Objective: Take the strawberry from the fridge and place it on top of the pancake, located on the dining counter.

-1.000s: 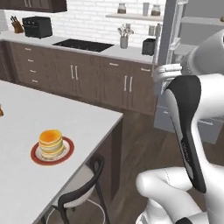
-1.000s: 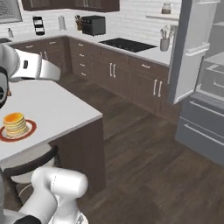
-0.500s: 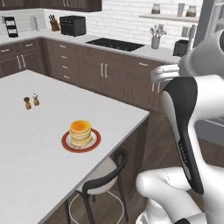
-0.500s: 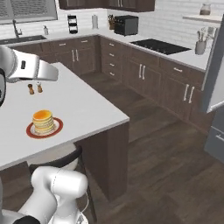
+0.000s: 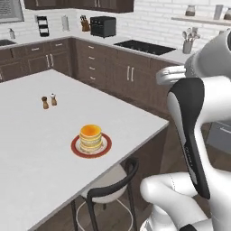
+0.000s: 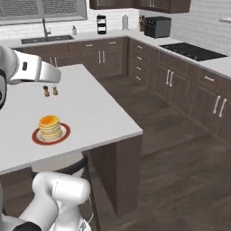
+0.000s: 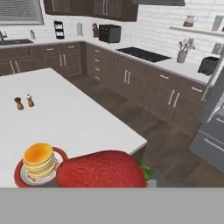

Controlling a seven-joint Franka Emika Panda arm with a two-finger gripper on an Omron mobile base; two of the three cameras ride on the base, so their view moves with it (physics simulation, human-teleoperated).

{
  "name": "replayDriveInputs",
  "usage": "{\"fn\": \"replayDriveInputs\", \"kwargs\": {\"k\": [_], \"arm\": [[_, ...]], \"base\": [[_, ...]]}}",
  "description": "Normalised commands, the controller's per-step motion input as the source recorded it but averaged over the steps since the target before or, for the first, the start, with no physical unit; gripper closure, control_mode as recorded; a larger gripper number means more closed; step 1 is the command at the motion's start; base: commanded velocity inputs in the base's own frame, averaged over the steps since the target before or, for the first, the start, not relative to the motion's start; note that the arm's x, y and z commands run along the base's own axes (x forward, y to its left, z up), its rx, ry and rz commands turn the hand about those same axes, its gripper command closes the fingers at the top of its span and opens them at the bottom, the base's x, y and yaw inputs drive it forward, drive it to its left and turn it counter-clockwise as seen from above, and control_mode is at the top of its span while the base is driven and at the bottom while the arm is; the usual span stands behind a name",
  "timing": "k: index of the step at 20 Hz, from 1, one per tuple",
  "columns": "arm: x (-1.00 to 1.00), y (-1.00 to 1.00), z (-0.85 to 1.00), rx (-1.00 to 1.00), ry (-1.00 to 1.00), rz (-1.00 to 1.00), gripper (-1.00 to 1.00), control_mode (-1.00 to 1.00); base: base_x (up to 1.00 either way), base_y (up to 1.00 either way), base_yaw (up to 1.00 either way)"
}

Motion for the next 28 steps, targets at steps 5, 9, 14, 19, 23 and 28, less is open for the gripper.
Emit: {"fn": "replayDriveInputs", "kwargs": {"k": [5, 9, 14, 19, 23, 28], "arm": [[0.00, 0.00, 0.00, 0.00, 0.00, 0.00, 1.00, 1.00], [0.00, 0.00, 0.00, 0.00, 0.00, 0.00, 1.00, 1.00], [0.00, 0.00, 0.00, 0.00, 0.00, 0.00, 1.00, 1.00], [0.00, 0.00, 0.00, 0.00, 0.00, 0.00, 1.00, 1.00], [0.00, 0.00, 0.00, 0.00, 0.00, 0.00, 1.00, 1.00], [0.00, 0.00, 0.00, 0.00, 0.00, 0.00, 1.00, 1.00]], "base": [[0.93, 0.27, 0.48], [0.99, 0.33, 0.48], [0.98, 0.40, 0.49], [0.76, 0.60, 0.50], [0.69, 0.60, 0.49], [0.75, 0.65, 0.46]]}}
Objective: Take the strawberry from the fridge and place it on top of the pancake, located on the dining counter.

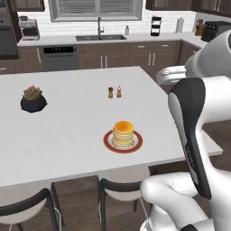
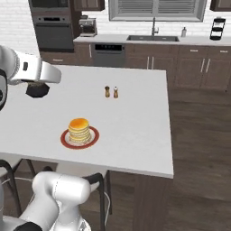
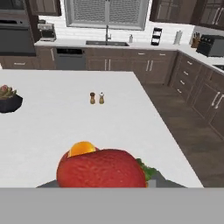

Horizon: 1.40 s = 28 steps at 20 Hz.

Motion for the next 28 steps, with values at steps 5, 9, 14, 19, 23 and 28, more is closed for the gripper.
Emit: {"fn": "replayDriveInputs", "kwargs": {"k": [5, 9, 14, 19, 23, 28], "arm": [[0.00, 0.00, 0.00, 0.00, 0.00, 0.00, 1.00, 1.00], [0.45, 0.23, -0.13, 0.00, 0.17, -0.07, 1.00, -1.00], [1.00, 0.24, -0.42, 0.03, 0.38, -0.16, 1.00, -1.00], [0.63, 0.00, -0.92, 0.13, 0.49, 0.00, 1.00, -1.00], [0.38, 0.03, -0.88, 0.13, 0.31, -0.01, 1.00, -1.00], [0.05, 0.02, -0.62, 0.02, 0.06, 0.00, 1.00, -1.00]], "base": [[0.74, 0.63, 0.30], [0.12, 0.12, 0.00], [0.00, 0.00, 0.00], [0.00, 0.00, 0.00], [0.00, 0.00, 0.00], [0.00, 0.00, 0.00]]}}
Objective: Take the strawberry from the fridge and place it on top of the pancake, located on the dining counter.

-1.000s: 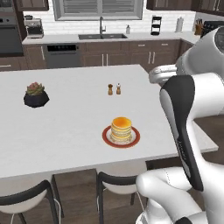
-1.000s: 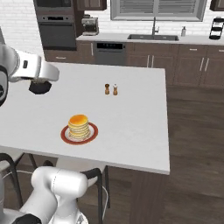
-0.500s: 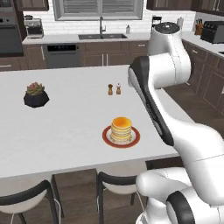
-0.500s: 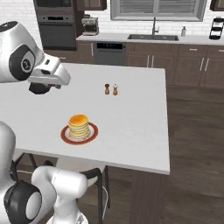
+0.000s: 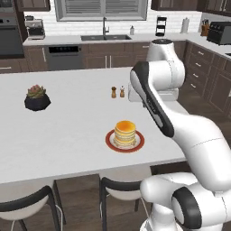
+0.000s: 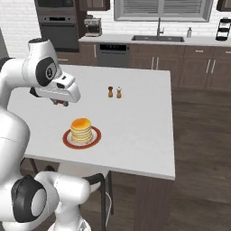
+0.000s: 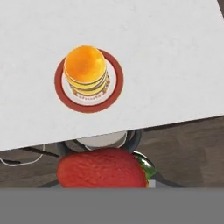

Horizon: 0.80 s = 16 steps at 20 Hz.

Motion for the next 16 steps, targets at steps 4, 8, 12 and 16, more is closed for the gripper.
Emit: {"fn": "replayDriveInputs", "kwargs": {"k": [4, 8, 12, 16], "arm": [[0.30, 0.04, -0.56, -0.01, 0.05, -0.01, 1.00, -1.00], [0.49, 0.00, -0.54, -0.03, 0.05, 0.00, 1.00, -1.00], [0.48, 0.06, -0.53, -0.02, 0.05, 0.00, 1.00, -1.00], [0.48, 0.25, -0.36, -0.01, 0.11, 0.00, 1.00, -1.00]], "base": [[0.00, 0.00, 0.00], [0.00, 0.00, 0.00], [0.00, 0.00, 0.00], [0.00, 0.00, 0.00]]}}
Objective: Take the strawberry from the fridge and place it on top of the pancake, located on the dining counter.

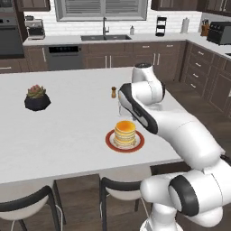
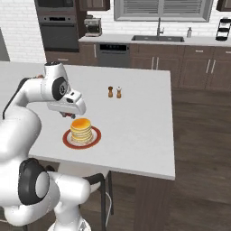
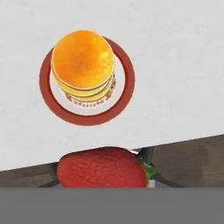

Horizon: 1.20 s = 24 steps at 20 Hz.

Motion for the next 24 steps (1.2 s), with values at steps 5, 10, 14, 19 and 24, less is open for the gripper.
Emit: {"fn": "replayDriveInputs", "kwargs": {"k": [5, 10, 14, 19, 24], "arm": [[0.50, 0.14, -0.42, 0.00, 0.10, 0.00, 1.00, -1.00], [0.44, 0.00, -0.37, 0.00, 0.00, 0.00, 1.00, -1.00], [0.50, 0.00, -0.42, 0.00, 0.00, 0.00, 1.00, -1.00], [0.48, 0.00, -0.38, 0.00, 0.00, 0.00, 1.00, -1.00], [0.46, 0.02, -0.18, 0.00, 0.00, 0.00, 1.00, -1.00]], "base": [[0.00, 0.00, 0.00], [0.00, 0.00, 0.00], [0.00, 0.00, 0.00], [0.00, 0.00, 0.00], [0.00, 0.00, 0.00]]}}
